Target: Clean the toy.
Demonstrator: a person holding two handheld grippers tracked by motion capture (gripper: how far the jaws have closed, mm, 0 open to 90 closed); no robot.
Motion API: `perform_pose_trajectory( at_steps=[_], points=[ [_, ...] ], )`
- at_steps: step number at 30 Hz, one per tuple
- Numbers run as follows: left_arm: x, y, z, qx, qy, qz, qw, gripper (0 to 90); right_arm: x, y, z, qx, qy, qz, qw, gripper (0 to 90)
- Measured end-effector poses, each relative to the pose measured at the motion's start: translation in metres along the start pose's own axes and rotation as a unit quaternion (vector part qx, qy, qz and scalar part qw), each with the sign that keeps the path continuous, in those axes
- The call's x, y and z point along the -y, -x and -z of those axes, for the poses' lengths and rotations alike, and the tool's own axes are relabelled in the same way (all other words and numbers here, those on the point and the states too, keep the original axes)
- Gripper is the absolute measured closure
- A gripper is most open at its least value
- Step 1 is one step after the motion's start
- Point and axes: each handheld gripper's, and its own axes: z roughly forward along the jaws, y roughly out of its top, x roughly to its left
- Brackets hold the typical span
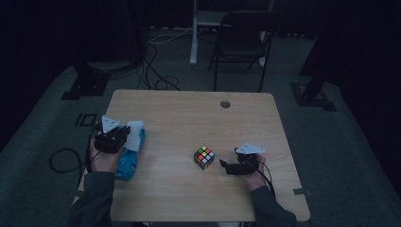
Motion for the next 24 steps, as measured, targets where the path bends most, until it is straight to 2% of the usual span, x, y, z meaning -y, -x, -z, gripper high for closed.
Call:
perform_pose_trajectory(
  at_steps=[13, 16, 19, 24],
  points=[
    [-0.011, 0.008, -0.001, 0.001, 0.007, -0.018, 0.9998, 88.0, 0.0, -0.001, 0.0, -0.004, 0.002, -0.001, 1.0, 14.9],
    [-0.017, 0.011, 0.004, 0.025, 0.032, -0.016, 0.9991, 88.2, 0.0, -0.001, 0.0, -0.008, 0.005, 0.0, 1.0, 14.9],
    [-0.029, 0.018, 0.006, 0.033, 0.046, -0.02, 0.9982, 88.2, -0.001, -0.002, 0.0, -0.011, 0.005, 0.004, 0.9999, 14.8],
    [-0.034, 0.026, -0.001, 0.042, 0.042, -0.026, 0.9979, 88.2, -0.001, -0.003, 0.002, -0.014, 0.009, 0.006, 0.9998, 14.8]
  ],
)
